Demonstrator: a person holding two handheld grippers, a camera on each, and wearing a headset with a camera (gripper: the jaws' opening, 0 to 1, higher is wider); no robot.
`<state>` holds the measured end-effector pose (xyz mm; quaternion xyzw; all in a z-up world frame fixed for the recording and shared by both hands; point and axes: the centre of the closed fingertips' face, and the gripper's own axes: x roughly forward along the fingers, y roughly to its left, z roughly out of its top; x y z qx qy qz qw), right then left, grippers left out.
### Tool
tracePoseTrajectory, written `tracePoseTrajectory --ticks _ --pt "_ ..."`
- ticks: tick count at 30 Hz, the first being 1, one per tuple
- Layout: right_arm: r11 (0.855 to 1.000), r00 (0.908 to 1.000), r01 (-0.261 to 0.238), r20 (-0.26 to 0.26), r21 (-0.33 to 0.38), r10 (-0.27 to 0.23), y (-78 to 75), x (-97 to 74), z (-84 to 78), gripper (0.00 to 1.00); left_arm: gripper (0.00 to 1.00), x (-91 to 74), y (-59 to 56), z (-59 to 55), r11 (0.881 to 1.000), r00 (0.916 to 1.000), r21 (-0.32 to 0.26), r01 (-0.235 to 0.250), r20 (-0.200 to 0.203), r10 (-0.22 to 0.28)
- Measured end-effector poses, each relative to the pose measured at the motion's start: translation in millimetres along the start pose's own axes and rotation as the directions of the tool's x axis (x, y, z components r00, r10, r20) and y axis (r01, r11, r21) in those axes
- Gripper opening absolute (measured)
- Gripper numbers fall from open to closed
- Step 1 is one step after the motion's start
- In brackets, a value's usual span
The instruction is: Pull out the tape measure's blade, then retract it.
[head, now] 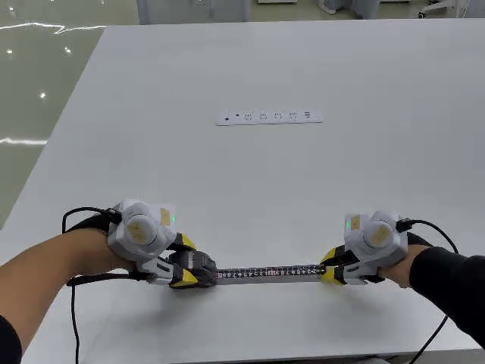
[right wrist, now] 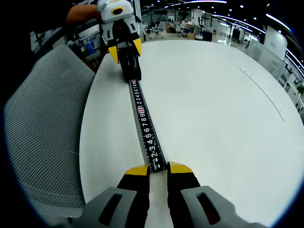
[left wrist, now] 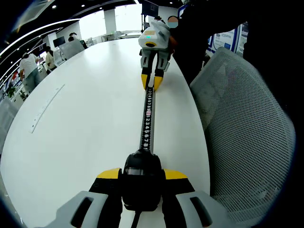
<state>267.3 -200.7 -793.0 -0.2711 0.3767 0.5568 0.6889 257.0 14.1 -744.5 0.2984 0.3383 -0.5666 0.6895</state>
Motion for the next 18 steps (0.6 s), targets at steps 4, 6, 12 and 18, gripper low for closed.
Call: tracePoseTrajectory --ticks 4,6,12,18 --pt "1.0 1.0 -0.001 -0.004 0.001 0.001 -0.4 -1.0 -1.3 0.08 0.28 0.1 -0.1 0.0 1.0 1.0 0.002 0.001 0.0 -0.001" --pt "1.0 1.0 -0.003 -0.007 0.002 0.003 -0.5 -1.2 -1.7 0.08 0.28 0.1 -0.3 0.2 1.0 1.0 0.002 0.0 0.002 0.0" --pt "1.0 0.9999 -0.005 -0.01 0.003 0.005 -3.0 -2.9 -3.5 0.08 0.28 0.0 -0.1 0.4 1.0 1.0 0.0 -0.004 0.004 0.004" --pt "1.0 0.9999 -0.005 -0.015 -0.004 0.005 -3.0 -4.3 -5.5 0.08 0.28 -0.1 0.5 0.4 1.0 1.0 -0.002 -0.004 0.004 0.004"
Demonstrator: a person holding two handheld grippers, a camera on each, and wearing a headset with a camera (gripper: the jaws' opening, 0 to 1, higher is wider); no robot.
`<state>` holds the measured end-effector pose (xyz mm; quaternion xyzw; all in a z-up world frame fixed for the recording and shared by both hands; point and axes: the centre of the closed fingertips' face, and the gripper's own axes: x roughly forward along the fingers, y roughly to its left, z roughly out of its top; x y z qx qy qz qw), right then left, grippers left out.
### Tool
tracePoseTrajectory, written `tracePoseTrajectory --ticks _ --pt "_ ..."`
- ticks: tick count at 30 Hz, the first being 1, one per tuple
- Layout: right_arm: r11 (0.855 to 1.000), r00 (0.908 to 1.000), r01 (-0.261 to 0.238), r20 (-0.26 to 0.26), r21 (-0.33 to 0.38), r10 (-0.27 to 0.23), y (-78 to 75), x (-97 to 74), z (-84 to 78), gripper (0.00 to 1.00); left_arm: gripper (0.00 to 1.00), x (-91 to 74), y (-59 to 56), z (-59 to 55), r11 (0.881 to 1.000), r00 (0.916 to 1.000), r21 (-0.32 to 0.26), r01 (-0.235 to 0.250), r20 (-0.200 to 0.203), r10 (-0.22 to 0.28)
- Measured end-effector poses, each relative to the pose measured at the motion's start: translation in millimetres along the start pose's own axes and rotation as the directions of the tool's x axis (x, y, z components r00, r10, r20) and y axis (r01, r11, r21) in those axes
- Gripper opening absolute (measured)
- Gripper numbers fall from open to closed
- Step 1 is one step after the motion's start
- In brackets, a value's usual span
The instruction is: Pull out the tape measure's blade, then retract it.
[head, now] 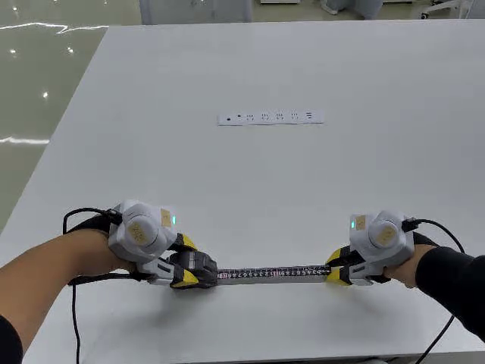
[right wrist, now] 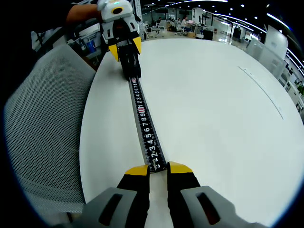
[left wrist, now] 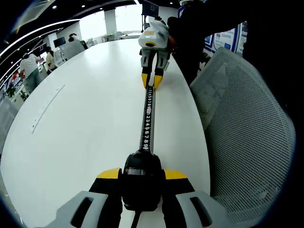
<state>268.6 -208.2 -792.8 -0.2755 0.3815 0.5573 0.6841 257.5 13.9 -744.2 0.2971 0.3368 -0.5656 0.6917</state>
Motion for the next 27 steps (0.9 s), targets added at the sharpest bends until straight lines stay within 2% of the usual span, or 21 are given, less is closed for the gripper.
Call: tracePoseTrajectory --ticks 27 --pt "1.0 1.0 0.002 -0.005 0.005 -0.002 -3.5 -7.5 -9.4 0.08 0.28 0.0 0.3 0.1 1.0 1.0 0.001 -0.004 -0.002 0.004"
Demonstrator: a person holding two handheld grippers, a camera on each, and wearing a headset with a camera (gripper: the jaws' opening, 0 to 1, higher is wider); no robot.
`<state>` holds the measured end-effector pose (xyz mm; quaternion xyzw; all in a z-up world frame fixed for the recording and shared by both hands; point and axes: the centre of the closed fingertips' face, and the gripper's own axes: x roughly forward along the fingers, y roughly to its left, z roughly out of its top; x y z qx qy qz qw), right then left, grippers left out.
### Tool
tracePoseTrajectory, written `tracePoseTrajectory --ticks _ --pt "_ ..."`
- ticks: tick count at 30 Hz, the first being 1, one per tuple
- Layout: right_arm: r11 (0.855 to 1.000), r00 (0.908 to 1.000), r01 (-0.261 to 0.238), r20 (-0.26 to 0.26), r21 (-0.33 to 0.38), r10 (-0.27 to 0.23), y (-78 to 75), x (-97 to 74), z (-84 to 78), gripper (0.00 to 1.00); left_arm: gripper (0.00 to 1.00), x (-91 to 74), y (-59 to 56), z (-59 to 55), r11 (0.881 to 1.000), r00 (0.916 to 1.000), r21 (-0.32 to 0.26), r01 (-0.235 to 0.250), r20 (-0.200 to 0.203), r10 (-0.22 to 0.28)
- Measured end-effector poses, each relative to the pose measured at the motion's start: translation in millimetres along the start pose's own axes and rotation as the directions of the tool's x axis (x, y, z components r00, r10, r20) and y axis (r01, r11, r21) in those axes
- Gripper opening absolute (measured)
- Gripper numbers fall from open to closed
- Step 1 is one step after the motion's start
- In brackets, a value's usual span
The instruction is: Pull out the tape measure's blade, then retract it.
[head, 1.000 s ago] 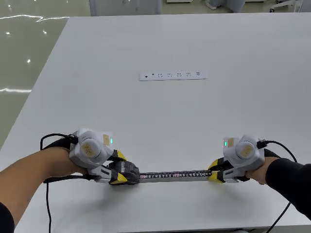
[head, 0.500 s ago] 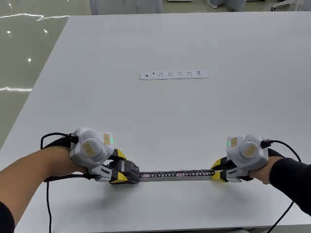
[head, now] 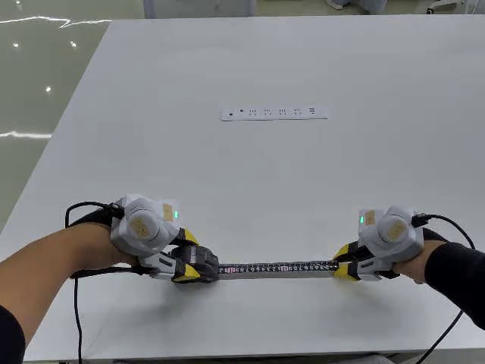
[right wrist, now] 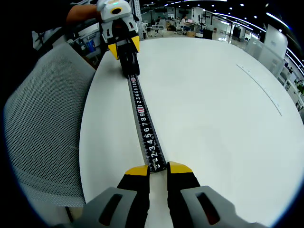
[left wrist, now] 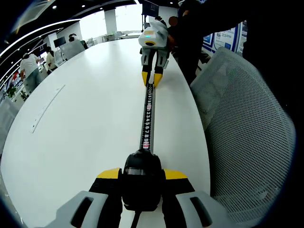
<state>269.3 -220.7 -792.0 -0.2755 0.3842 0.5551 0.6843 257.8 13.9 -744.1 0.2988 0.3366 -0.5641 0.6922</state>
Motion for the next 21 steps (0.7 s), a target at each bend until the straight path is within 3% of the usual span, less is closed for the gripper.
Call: tracePoseTrajectory --ticks 21 --pt "1.0 0.9999 0.009 -0.01 0.009 -0.009 -0.7 -4.4 -9.1 0.08 0.28 0.4 -1.2 0.2 1.0 1.0 0.003 -0.003 -0.001 0.003"
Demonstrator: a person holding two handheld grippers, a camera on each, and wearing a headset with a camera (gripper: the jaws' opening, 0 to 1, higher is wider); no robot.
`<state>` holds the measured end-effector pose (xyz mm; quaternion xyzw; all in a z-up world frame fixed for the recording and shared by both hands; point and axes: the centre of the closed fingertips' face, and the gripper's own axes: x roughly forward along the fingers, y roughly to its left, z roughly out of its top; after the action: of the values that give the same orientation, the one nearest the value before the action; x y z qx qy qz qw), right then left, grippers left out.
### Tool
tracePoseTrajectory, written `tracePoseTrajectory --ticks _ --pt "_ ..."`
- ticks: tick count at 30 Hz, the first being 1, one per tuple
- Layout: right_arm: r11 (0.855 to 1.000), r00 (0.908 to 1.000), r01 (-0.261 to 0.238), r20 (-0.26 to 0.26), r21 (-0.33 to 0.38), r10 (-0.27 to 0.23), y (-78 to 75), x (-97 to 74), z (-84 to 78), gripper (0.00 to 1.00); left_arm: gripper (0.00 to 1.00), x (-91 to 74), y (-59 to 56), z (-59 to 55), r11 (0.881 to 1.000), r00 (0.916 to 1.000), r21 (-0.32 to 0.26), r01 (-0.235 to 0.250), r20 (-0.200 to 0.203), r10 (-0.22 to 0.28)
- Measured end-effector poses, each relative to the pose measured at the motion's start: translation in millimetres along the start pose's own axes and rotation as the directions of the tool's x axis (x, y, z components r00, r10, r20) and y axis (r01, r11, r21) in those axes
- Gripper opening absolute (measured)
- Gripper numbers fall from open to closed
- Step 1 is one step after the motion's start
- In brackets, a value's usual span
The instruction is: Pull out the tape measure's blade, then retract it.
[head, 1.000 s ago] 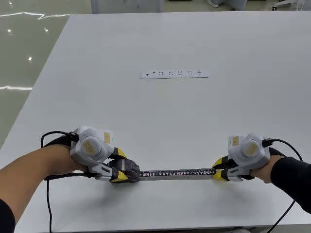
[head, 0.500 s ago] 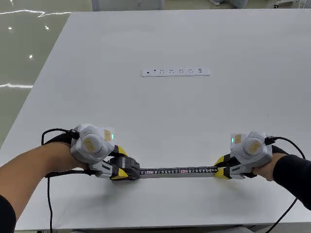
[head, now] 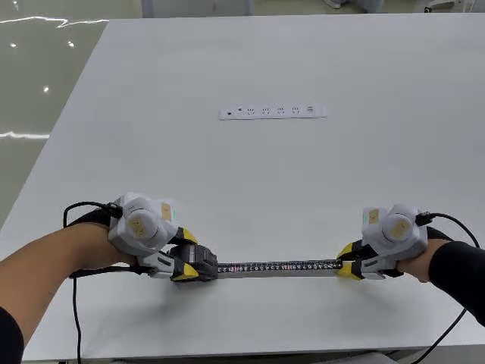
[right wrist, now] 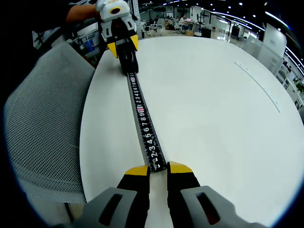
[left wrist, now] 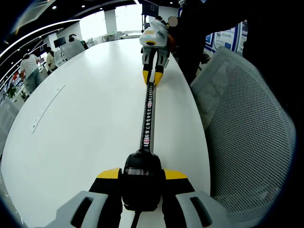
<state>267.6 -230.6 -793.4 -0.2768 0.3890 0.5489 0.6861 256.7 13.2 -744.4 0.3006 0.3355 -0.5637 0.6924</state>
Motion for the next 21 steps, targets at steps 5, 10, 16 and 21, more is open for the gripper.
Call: tracePoseTrajectory --ticks 5,10,16,21 --pt "1.0 1.0 0.003 0.0 0.0 -0.003 -1.1 -0.9 -1.2 0.08 0.28 0.4 0.4 -0.1 1.0 1.0 0.0 0.001 0.0 -0.001" --pt "1.0 1.0 0.004 0.0 0.001 -0.004 -1.4 -1.0 -1.7 0.08 0.28 0.7 0.4 -0.2 1.0 1.0 0.002 0.003 0.0 -0.003" --pt "1.0 1.0 0.007 0.0 0.002 -0.007 -0.7 -1.7 -0.8 0.08 0.28 0.4 0.3 0.0 1.0 1.0 0.001 0.002 0.002 -0.002" --pt "1.0 1.0 0.007 0.001 0.004 -0.007 -1.2 -1.1 -1.4 0.08 0.28 0.1 -0.2 0.1 1.0 1.0 0.002 0.002 0.004 -0.002"
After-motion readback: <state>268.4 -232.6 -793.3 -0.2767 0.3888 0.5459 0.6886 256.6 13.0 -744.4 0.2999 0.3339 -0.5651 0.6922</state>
